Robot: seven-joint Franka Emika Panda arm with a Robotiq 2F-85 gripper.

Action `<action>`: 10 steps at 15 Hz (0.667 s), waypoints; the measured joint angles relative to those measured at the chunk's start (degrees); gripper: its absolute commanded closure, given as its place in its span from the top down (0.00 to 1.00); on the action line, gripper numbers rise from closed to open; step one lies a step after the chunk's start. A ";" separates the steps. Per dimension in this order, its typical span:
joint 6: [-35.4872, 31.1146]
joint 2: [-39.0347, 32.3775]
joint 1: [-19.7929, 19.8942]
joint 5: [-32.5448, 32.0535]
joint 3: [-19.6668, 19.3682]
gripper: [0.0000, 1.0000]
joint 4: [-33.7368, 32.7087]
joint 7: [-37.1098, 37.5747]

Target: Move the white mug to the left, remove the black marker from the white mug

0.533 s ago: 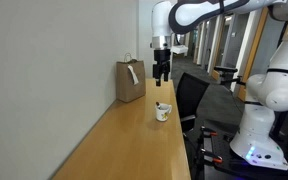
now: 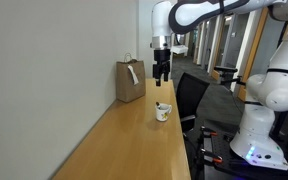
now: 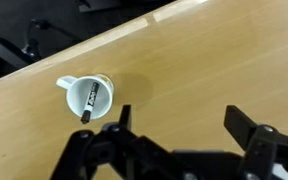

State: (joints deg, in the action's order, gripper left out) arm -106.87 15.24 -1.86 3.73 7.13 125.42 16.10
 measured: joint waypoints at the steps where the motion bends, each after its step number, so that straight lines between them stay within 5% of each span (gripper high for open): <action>1: 0.00 0.00 0.00 0.00 0.00 1.00 0.00 0.00; 10: -0.83 -0.29 1.16 -0.94 -1.85 1.00 0.83 -0.05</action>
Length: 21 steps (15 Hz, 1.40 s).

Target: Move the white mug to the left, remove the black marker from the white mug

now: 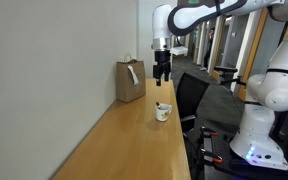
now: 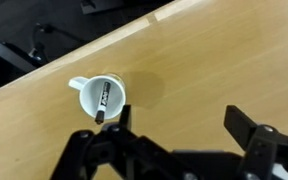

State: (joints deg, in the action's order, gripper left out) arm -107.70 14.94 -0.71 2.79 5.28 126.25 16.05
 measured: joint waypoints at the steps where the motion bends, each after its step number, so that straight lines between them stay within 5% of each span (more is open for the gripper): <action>1: -0.46 -0.09 0.53 -0.13 -0.88 1.00 0.54 -0.28; 8: -10.71 -1.10 5.88 1.22 -7.04 1.00 8.59 4.25; 15: -18.03 -1.77 8.06 2.52 -7.47 1.00 16.93 20.12; 21: -28.64 -7.22 10.05 4.47 -9.49 1.00 20.36 22.21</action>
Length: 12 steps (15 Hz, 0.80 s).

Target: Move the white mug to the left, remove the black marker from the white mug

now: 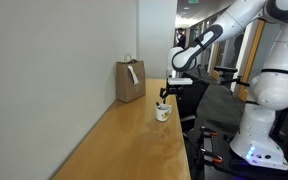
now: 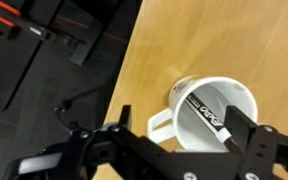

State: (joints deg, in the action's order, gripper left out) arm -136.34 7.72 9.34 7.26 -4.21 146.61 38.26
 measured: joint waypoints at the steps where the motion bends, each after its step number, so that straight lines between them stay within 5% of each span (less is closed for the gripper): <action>1: -2.40 -1.24 0.06 0.00 -0.31 1.00 0.01 -0.01; 4: -7.23 -4.73 0.11 0.06 -0.91 0.91 -0.28 -0.01; 12: -7.69 -9.67 -0.27 1.16 -1.12 0.23 -3.48 -1.27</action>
State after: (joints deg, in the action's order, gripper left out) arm -144.03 -1.95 9.07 8.42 -5.33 143.14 36.99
